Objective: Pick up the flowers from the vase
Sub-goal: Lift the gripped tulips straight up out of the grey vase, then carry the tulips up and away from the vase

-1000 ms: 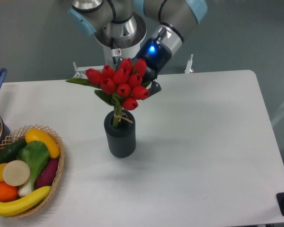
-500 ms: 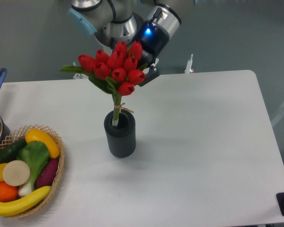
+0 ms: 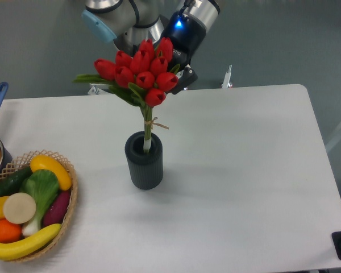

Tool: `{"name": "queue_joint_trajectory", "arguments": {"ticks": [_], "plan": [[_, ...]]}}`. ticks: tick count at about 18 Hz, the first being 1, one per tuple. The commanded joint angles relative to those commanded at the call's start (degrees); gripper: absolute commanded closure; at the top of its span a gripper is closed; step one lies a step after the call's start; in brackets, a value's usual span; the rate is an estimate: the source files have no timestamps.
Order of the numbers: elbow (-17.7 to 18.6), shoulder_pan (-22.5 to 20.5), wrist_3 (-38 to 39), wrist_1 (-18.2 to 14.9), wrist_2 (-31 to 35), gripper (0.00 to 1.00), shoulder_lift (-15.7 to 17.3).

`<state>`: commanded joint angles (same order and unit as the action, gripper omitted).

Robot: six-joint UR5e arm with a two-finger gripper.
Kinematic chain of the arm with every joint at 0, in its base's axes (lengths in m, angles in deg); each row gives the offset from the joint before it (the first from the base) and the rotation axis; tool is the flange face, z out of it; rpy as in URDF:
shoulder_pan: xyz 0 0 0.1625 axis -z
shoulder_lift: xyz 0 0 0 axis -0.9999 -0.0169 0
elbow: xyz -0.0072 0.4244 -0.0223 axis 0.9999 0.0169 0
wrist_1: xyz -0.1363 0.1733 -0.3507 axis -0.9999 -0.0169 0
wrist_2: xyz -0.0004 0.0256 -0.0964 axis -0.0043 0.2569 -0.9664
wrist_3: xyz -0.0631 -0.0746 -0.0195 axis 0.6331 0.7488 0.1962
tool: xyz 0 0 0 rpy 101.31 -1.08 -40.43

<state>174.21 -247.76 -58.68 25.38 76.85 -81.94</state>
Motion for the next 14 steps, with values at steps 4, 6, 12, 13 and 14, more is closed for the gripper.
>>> {"name": "queue_joint_trajectory", "arguments": {"ticks": [4, 6, 12, 13, 14], "plan": [[-1.1, -0.1, 2.3, 0.1, -0.1, 0.61, 0.5], [-1.7, -0.2, 3.5, 0.0, -0.1, 0.61, 0.5], [-2.8, -2.3, 3.9, -0.1, -0.5, 0.61, -0.3], [-2.7, -2.9, 3.8, 0.1, -0.4, 0.61, -0.4], [-2.8, -4.0, 3.6, 0.2, -0.4, 0.61, -0.7]]}}
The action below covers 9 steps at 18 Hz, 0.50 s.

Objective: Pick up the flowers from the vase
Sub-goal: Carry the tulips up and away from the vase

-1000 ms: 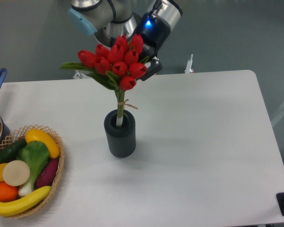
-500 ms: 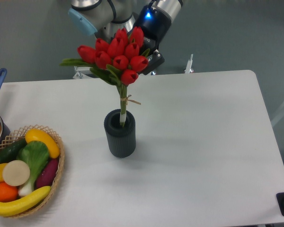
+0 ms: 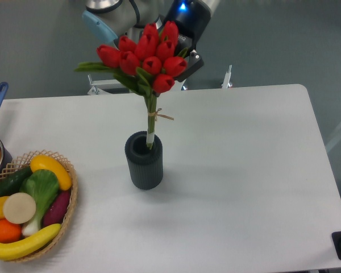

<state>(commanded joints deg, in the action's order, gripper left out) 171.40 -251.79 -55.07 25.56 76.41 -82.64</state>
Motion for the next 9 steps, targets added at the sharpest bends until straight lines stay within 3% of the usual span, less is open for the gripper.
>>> {"name": "queue_joint_trajectory", "arguments": {"ticks": [9], "plan": [[-5.6, -6.2, -0.6, 0.7, -0.1, 0.61, -10.2]]}}
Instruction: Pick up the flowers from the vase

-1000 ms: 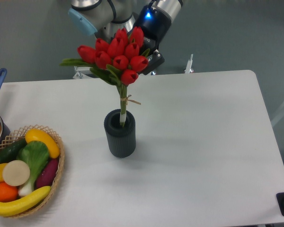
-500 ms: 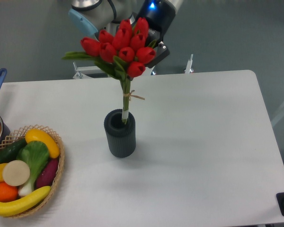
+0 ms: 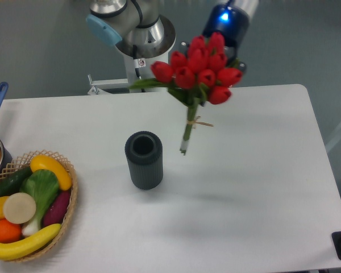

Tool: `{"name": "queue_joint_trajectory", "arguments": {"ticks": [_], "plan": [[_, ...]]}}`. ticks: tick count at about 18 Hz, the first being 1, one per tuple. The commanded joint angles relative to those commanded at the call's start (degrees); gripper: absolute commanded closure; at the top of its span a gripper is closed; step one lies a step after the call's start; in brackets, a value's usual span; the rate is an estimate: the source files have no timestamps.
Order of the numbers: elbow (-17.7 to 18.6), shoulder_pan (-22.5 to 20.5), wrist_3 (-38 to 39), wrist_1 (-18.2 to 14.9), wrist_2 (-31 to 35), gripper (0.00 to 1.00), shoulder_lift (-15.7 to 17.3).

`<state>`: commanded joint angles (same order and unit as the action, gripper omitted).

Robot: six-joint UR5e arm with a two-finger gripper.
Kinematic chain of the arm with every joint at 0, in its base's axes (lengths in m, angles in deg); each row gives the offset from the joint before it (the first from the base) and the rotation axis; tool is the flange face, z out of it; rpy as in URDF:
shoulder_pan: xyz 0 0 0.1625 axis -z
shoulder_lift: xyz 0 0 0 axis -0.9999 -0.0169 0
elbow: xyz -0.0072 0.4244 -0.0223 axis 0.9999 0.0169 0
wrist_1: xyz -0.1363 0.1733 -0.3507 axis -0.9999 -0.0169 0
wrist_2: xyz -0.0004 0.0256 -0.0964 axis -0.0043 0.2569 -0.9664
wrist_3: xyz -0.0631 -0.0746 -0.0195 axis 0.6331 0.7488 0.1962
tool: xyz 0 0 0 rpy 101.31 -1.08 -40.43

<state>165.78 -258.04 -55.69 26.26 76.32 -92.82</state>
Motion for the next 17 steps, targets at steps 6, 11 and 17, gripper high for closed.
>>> {"name": "queue_joint_trajectory", "arguments": {"ticks": [6, 11, 17], "plan": [[-0.4, -0.9, -1.2, 0.2, 0.0, 0.61, -1.3], [-0.1, -1.8, -1.9, 0.1, -0.1, 0.61, -1.2], [0.2, -1.9, -1.9, 0.1, -0.1, 0.61, -1.2]]}}
